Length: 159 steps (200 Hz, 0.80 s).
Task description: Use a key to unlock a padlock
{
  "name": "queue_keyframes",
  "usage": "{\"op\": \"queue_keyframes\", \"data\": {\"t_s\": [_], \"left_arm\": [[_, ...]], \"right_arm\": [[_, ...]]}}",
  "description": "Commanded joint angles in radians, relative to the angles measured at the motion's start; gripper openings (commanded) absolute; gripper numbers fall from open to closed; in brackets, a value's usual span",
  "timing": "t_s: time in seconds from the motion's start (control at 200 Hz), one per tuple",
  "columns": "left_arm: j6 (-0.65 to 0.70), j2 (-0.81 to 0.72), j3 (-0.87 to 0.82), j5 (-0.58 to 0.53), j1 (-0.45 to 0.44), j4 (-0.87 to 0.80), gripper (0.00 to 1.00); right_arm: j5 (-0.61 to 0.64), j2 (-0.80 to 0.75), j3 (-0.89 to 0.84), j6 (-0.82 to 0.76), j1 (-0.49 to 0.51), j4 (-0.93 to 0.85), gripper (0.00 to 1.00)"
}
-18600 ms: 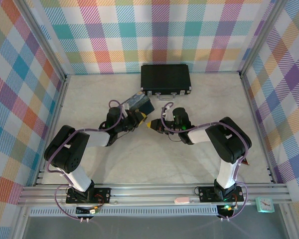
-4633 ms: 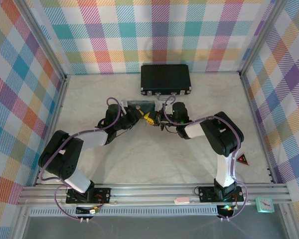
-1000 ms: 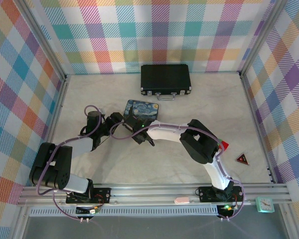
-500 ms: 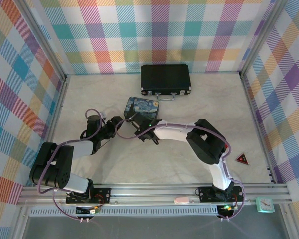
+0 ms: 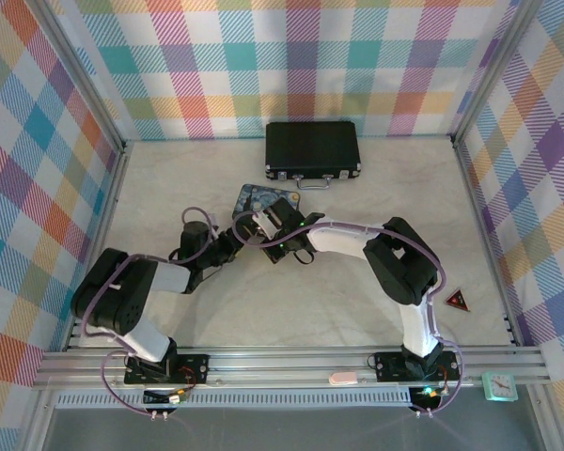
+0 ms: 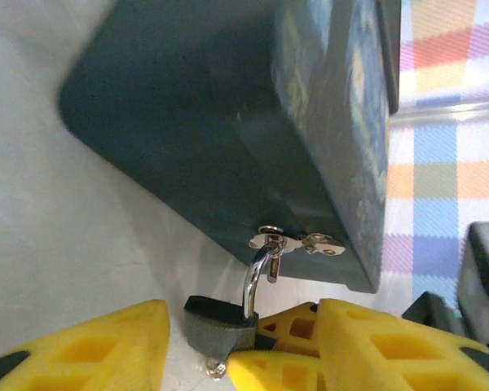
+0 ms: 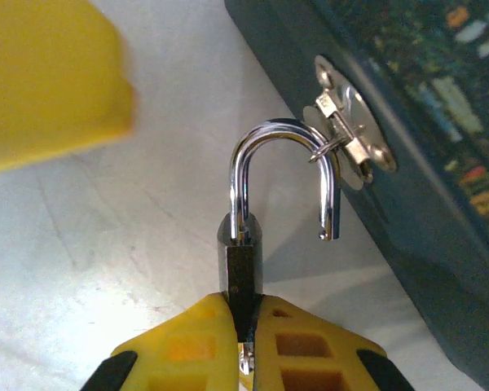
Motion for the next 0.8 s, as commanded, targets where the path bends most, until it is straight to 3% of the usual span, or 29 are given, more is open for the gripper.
{"op": "queue_keyframes", "data": {"t_s": [0.0, 0.325, 0.515, 0.64, 0.79], "left_arm": [[-0.026, 0.062, 0.043, -0.019, -0.033, 0.144, 0.45], [0.044, 0.171, 0.093, -0.058, -0.060, 0.148, 0.30], [0.071, 0.186, 0.098, -0.074, -0.060, 0.136, 0.14], [0.078, 0.201, 0.101, -0.076, -0.060, 0.136, 0.12], [0.083, 0.210, 0.097, -0.071, -0.060, 0.149, 0.00]], "right_arm": [[-0.082, -0.025, -0.013, 0.012, 0.000, 0.010, 0.02], [-0.102, -0.035, -0.034, 0.021, -0.007, 0.036, 0.02], [-0.118, -0.052, -0.051, 0.027, -0.013, 0.052, 0.01], [-0.151, -0.064, -0.061, 0.043, -0.022, 0.066, 0.01], [-0.166, -0.081, -0.064, 0.053, -0.026, 0.071, 0.03]]}}
